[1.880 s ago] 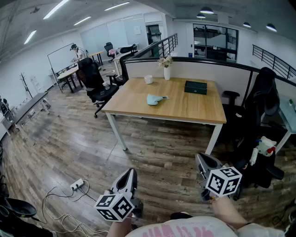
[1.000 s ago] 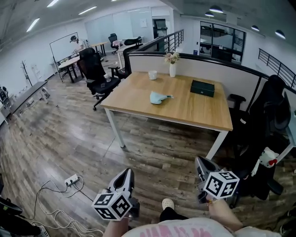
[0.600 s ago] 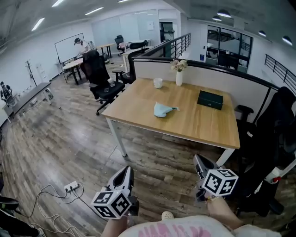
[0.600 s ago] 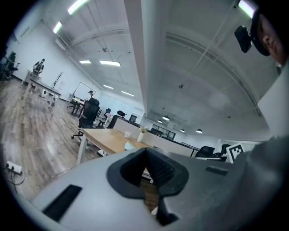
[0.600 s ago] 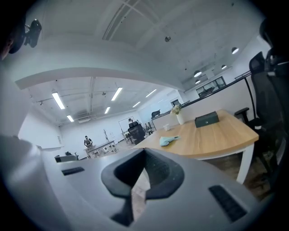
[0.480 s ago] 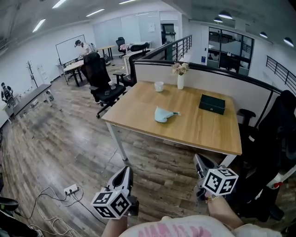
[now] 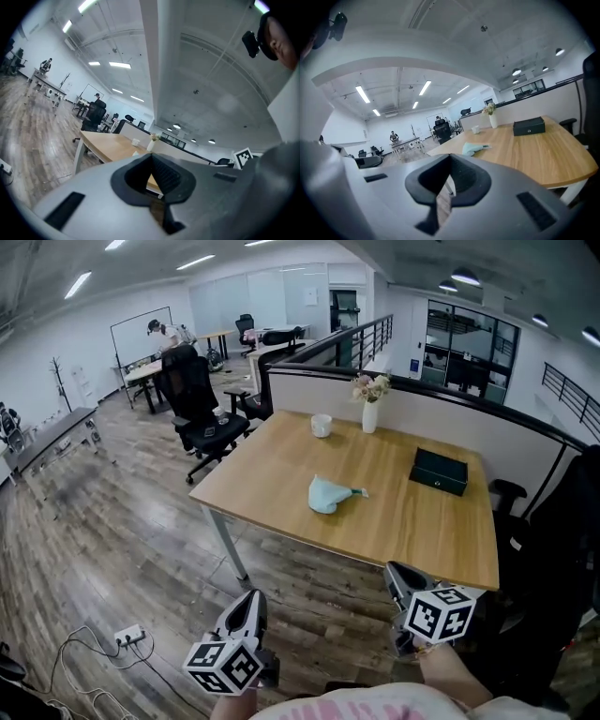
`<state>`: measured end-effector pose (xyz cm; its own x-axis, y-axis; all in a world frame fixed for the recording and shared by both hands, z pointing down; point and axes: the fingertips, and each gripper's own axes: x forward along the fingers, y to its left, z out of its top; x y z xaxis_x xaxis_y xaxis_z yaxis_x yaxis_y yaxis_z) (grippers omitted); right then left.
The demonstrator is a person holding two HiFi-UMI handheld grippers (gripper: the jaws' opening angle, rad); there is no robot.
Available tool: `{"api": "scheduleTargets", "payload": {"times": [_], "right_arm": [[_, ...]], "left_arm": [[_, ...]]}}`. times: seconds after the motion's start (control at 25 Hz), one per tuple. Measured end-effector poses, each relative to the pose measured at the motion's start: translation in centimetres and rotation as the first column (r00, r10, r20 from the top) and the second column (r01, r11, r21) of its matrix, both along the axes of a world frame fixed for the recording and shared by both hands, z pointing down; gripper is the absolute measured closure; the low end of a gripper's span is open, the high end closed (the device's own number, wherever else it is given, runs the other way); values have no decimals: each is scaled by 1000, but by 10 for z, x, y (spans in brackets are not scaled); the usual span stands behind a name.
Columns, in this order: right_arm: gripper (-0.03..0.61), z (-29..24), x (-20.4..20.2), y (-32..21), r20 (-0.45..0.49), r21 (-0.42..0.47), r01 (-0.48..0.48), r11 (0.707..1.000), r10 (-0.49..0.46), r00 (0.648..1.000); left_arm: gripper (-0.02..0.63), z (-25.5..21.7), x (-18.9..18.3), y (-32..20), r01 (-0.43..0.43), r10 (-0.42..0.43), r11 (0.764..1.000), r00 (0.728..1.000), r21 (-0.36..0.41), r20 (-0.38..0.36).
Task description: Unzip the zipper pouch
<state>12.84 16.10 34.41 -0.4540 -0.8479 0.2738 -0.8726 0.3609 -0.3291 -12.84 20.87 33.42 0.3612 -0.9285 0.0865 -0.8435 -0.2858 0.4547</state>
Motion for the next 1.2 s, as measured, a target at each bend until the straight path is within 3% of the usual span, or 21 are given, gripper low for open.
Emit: {"api": "scheduleTargets", "payload": {"times": [0.28,0.56,0.88,1.2], "right_arm": [[581,61,6,-34,11,-119,-33,992,34,999],[581,87,3,-95,43,-193,-105,976,115,992],[581,63,-14,-178,96,-171,-215,962,233,968],[581,46,-21,-225,117,-115,-327,938,340,933]], "left_arm": [[612,31,20,-44,-90,84,994,993,-67,-85],[614,31,20,-130,-180,174,980,982,-82,-78],[612,3,1,-247,-278,277,959,960,-54,-38],[612,-9,-5,-314,-401,401,916,916,-1,-22]]}}
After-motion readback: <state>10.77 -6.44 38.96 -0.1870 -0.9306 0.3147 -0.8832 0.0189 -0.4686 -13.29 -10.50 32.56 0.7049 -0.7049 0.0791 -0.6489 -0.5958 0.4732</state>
